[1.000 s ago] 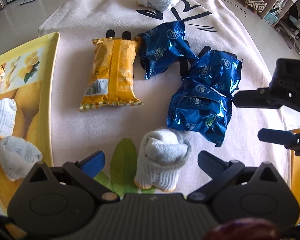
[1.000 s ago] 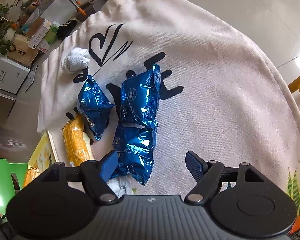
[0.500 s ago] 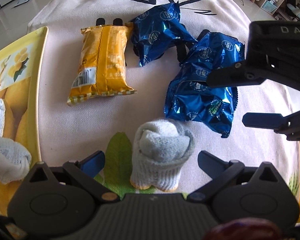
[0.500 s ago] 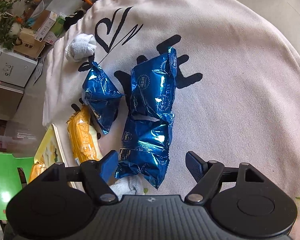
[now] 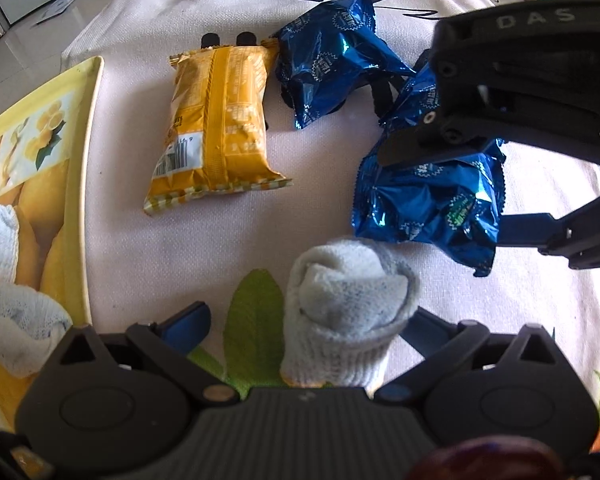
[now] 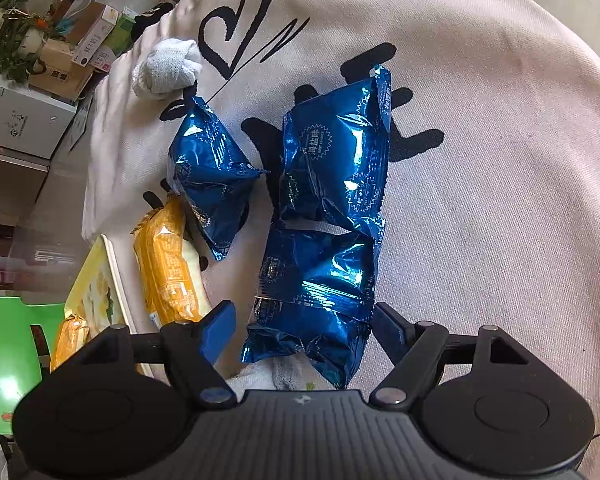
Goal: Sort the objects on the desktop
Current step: 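Grasp the grey knit sock with the left gripper while the right gripper grasps a blue foil bag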
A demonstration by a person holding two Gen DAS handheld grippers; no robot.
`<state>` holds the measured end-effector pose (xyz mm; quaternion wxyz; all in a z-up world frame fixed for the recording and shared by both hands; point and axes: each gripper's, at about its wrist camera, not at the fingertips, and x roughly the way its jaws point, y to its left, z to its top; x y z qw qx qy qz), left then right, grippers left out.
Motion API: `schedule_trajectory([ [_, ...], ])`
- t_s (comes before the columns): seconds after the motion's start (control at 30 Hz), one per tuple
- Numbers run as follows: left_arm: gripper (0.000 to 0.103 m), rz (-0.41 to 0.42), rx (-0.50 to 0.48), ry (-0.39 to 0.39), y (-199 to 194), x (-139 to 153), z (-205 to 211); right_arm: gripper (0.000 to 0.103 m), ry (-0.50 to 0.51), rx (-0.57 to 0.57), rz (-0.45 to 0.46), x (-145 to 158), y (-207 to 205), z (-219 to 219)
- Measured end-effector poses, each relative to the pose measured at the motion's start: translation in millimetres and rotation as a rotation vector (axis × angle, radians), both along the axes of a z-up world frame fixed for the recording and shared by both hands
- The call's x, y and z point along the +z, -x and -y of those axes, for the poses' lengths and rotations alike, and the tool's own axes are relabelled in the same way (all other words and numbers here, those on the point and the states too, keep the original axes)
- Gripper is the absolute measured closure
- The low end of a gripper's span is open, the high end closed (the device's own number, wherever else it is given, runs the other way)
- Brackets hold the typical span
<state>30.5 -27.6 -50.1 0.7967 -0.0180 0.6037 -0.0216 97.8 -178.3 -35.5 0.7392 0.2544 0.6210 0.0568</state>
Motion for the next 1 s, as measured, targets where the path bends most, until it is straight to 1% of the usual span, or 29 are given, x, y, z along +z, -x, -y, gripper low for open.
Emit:
schedule_trajectory([
  [0.07, 0.003, 0.007, 0.002, -0.004, 0, 0, 0, 0.028, 0.005, 0.002, -0.006, -3, -1, -2],
  [0.13, 0.006, 0.019, -0.002, -0.009, 1, 2, 1, 0.032, 0.008, 0.004, -0.009, -5, -2, -4],
  [0.2, 0.015, 0.034, -0.01, -0.006, 3, 5, 2, 0.037, -0.003, -0.002, -0.013, -8, -2, -5],
  [0.3, 0.025, 0.053, -0.024, 0.009, 5, 8, 4, 0.039, -0.002, 0.001, -0.005, -8, -1, -5],
  [0.4, 0.046, 0.076, -0.041, 0.025, 7, 12, 7, 0.04, -0.001, -0.008, 0.002, -6, 0, -4],
  [0.43, 0.048, 0.077, -0.044, 0.035, 7, 12, 8, 0.041, -0.003, -0.011, 0.004, -5, 0, -4],
  [0.57, 0.05, 0.073, -0.019, 0.058, 9, 14, 3, 0.042, -0.003, -0.017, 0.019, 1, 0, -1],
  [0.73, 0.05, 0.05, 0.022, 0.105, 7, 18, -3, 0.042, -0.017, -0.017, 0.033, 6, -1, -1],
  [1.0, 0.05, 0.064, 0.027, 0.1, 8, 22, -3, 0.042, -0.018, -0.019, 0.046, 12, 1, -1],
])
